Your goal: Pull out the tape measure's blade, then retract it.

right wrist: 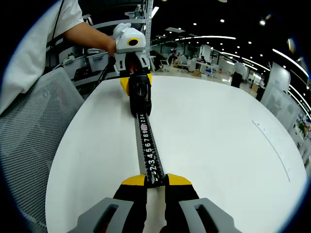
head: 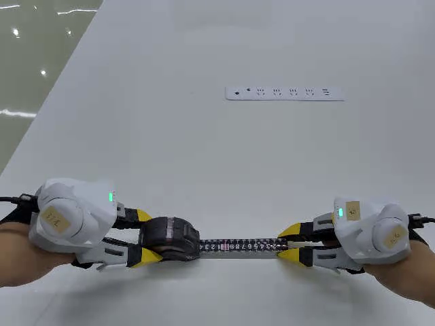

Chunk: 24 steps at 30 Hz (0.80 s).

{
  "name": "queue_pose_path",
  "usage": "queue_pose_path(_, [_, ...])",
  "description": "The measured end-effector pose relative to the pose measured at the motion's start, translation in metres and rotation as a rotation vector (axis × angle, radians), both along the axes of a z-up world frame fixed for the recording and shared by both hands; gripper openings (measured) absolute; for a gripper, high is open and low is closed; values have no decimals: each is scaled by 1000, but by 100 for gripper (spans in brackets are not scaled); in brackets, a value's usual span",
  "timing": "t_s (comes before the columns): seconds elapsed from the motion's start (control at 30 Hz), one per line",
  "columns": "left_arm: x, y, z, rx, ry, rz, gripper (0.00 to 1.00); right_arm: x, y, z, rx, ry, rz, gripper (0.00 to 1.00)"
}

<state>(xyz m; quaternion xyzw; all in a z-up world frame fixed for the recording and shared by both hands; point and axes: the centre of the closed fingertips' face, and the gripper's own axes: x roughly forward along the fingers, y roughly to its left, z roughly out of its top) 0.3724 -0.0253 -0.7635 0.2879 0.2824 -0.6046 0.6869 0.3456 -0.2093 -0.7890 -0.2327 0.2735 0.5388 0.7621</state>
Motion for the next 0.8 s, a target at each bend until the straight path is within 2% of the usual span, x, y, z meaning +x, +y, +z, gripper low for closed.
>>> queue_pose_path(0.8, [-1, -1, 1, 2, 1, 3, 24, -8, -59, 1, -71, 6, -30, 9])
